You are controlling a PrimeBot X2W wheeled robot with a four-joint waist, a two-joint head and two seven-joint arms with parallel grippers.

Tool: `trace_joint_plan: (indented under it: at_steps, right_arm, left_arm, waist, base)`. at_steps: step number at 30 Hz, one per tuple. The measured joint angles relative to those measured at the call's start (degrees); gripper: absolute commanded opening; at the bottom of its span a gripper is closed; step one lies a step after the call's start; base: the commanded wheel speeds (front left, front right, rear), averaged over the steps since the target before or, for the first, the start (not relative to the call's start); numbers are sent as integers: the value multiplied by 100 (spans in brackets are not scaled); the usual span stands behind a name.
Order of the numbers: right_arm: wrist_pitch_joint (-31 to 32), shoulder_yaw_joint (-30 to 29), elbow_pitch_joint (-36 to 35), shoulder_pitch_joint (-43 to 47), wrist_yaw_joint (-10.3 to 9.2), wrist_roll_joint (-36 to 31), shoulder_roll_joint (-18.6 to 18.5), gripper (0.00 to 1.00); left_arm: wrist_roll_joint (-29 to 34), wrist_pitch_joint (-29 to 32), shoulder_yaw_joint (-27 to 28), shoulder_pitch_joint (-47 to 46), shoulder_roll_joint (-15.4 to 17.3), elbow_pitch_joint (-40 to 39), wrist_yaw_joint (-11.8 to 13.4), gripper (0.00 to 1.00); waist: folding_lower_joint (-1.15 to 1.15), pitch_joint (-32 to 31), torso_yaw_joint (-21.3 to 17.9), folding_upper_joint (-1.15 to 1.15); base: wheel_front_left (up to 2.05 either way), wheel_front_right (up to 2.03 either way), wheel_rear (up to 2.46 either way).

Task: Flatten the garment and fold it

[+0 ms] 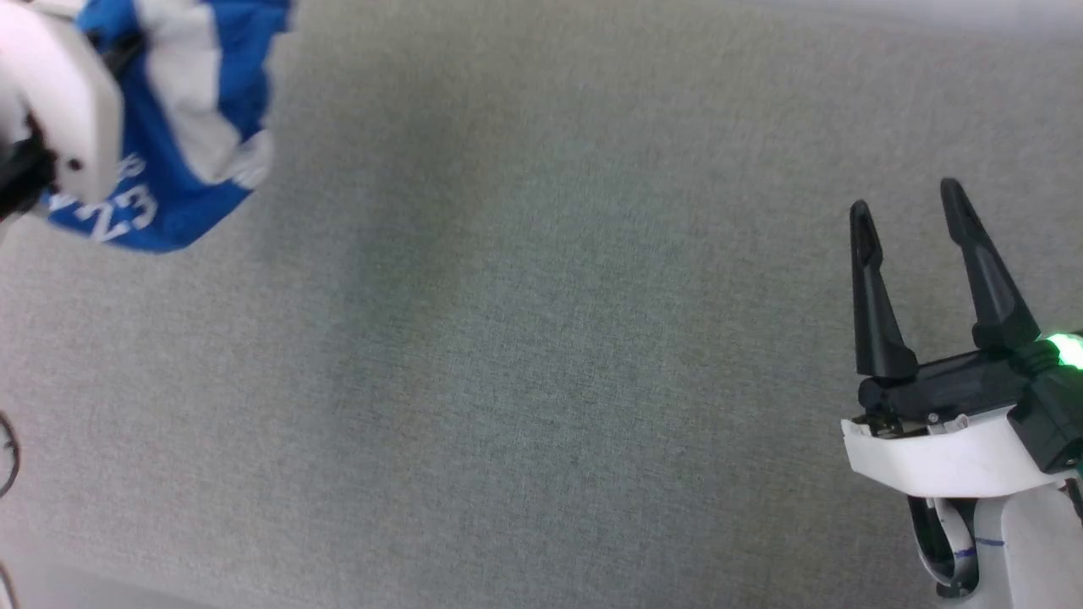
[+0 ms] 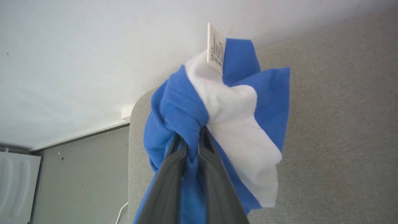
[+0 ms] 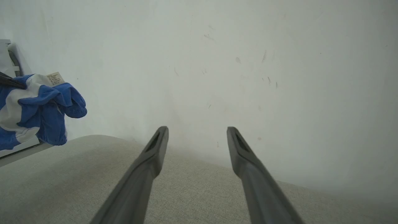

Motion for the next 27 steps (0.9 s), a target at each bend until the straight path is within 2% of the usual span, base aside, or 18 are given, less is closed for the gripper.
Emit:
trace_joint_plan:
  at_steps: [8,17,23,27]
  right_arm:
    - [0,-52,38,206,0,63,85,100]
    - [0,-102,96,377,0,338,87,100]
    - [0,-135,113,410,0,425,86,100]
    - [0,-118,119,405,0,475,87,100]
  left_arm:
    - [144,-47,-935,-764,-175,-901,0,0]
    - [-22,-270,-1927,-1117,-929,-1292,0,0]
    - [-276,-492,-2728,-1068,-1484,-1147,0,0]
    - [-472,-580,-3105,-685,-1828,-904,0,0]
  waist:
    - [0,-535,-333,0]
    - [0,-788,-1199,0]
    - [0,-856,-1790,0]
    - [1,-844,-2128,0]
  base:
    - [0,0,0]
    - [0,0,0]
    - [0,0,0]
    - [0,0,0]
